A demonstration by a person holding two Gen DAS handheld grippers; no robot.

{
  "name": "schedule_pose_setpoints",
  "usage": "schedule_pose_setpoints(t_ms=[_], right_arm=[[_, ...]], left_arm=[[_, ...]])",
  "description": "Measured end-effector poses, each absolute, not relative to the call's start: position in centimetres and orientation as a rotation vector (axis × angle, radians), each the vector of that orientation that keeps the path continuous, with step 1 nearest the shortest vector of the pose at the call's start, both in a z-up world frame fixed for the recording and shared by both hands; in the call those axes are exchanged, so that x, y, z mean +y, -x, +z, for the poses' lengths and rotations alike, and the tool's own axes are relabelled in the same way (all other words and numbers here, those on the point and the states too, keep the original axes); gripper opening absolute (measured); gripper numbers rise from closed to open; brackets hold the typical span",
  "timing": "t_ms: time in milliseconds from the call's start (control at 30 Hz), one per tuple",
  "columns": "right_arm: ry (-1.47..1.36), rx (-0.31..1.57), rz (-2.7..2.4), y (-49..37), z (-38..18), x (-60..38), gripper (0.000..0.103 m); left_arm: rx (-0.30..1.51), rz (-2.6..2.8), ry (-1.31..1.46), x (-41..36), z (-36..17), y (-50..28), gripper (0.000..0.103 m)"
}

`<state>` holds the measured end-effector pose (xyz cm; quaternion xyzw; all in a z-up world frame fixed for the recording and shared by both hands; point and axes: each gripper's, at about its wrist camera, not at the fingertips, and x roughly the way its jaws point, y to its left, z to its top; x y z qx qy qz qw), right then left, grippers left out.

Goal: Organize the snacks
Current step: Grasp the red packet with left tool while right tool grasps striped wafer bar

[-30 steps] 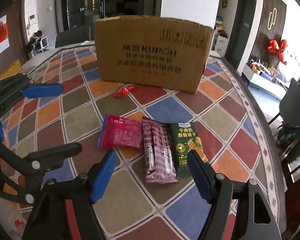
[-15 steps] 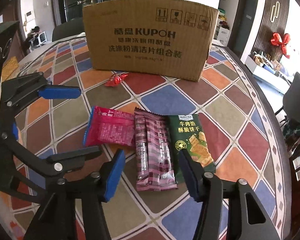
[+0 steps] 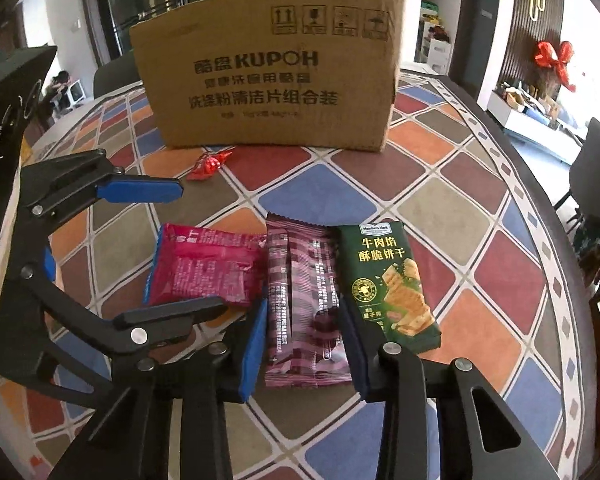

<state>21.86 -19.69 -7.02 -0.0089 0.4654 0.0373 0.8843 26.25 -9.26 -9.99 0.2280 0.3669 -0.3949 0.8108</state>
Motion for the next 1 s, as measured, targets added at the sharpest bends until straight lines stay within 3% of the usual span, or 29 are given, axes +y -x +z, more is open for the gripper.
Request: schedule_pose_setpoints(t_ms=[233, 367, 633, 1000], right_arm=[[-0.008, 0.968, 0.074, -22.0, -7.0, -20.1, 0.036], [-0.052, 0.962, 0.09, -21.9, -6.8, -20.6, 0.032], [-0.088, 0.957, 0.109, -21.8, -6.6, -21.0, 0.028], [-0.123, 0.957, 0.128, -21.6, -6.1, -21.5, 0.021]], left_arm=[[0.835, -0.865, -0.499, -9.8, -10.5, -26.4, 0.07], [0.851, -0.87, -0.525, -10.4, -10.9, -25.9, 0.052], [0.922, -0.792, -0.442, -9.9, -10.5, -25.9, 0.043], [0.999, -0.596, -0.214, -8.0, -9.4, -25.3, 0.041]])
